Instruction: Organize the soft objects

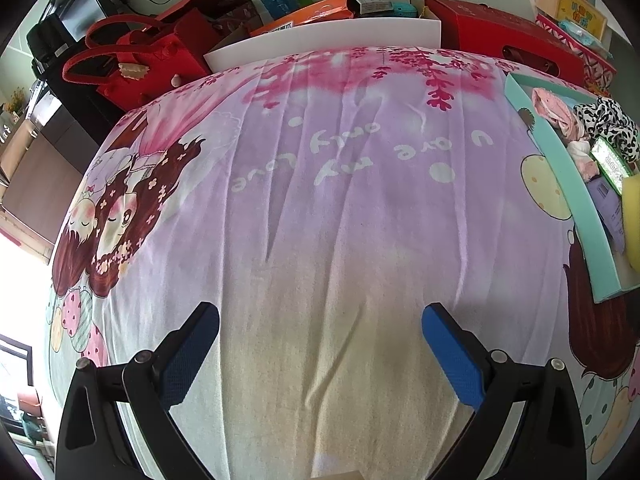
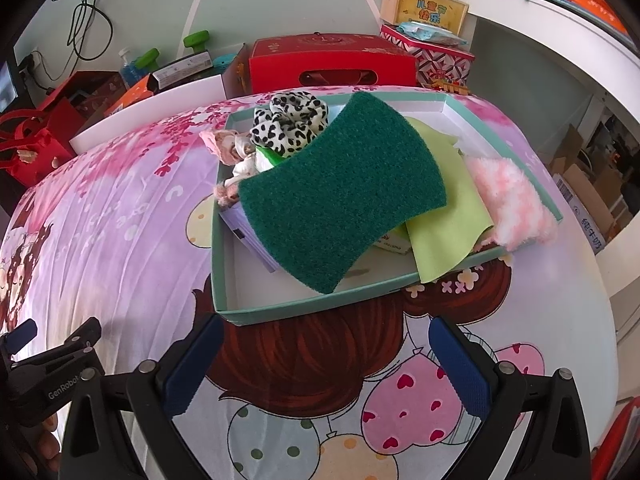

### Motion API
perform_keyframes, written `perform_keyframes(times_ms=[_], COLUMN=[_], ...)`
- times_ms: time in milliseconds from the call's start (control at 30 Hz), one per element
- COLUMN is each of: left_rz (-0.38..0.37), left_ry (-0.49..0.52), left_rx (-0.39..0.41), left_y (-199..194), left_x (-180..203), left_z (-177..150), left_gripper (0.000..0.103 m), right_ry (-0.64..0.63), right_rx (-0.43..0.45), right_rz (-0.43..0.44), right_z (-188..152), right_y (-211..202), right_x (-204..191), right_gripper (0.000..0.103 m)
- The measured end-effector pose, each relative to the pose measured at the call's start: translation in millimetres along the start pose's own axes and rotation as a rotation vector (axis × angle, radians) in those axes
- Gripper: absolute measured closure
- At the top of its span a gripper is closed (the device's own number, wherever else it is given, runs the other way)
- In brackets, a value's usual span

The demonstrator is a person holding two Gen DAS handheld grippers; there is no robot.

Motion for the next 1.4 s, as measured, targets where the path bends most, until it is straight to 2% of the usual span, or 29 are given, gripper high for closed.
perform_keyframes(times_ms=[1400], left_rz=[-0.001], left_ry=[0.0], left_rx=[-0.01], left_y=[3.2], left_x=[0.6], left_z=[-2.2], left_gripper=[0.002], right_ry=[0.002], right_rx=[-0.001], right_rz=[-0.002], right_z=[0.4], right_y=[0.8], right_x=[1.0], right_gripper=[0.0])
Point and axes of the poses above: each gripper's, at about its wrist camera, not at the fingertips, and y roughly the way its jaws point, x to its right, z to its top, the point moved 7 cm from there along y, roughly the way its jaws point, and after that the axes turned 2 degrees about -z, right-handed, at the moved point
